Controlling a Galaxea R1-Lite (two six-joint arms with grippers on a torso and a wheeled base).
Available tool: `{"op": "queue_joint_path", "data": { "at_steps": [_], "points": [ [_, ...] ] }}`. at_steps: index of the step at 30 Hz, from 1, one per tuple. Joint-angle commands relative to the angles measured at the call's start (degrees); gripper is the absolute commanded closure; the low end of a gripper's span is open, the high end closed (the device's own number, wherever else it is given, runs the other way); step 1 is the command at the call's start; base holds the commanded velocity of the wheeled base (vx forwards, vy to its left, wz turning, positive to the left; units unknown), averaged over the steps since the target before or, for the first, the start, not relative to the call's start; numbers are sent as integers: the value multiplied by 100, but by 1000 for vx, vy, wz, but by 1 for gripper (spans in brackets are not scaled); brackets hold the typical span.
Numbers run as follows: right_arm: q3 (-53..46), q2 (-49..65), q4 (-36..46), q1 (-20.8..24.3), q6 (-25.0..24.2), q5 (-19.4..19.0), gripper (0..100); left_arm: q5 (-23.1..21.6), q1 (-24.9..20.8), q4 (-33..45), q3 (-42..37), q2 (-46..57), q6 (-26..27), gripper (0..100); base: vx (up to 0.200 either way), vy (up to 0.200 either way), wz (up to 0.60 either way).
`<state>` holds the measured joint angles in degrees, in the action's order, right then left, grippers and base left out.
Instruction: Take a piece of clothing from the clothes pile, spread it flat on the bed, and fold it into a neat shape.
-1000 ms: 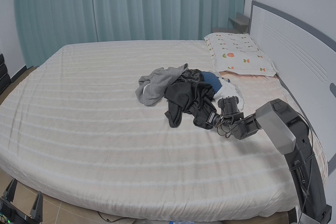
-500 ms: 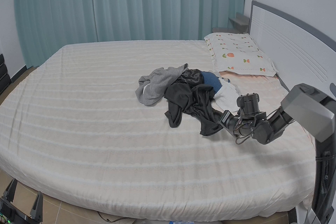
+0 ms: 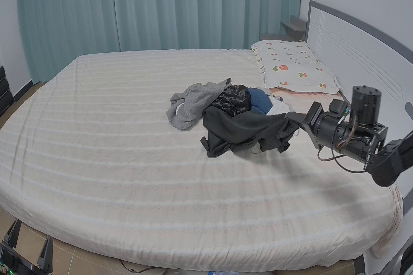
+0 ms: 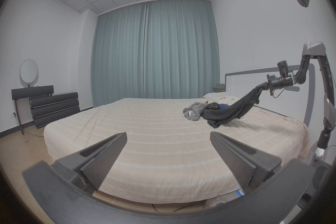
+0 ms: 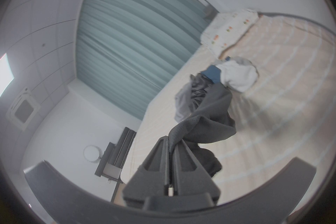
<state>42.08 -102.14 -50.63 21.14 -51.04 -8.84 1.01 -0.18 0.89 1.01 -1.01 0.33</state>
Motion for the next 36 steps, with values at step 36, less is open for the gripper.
{"op": "queue_joint_path", "data": {
  "at_steps": [36],
  "points": [
    [-156, 1663, -132, 690, 710, -74, 100, -2457, -702, -581, 857, -3054, -428, 0, 0, 0, 0]
  ]
}}
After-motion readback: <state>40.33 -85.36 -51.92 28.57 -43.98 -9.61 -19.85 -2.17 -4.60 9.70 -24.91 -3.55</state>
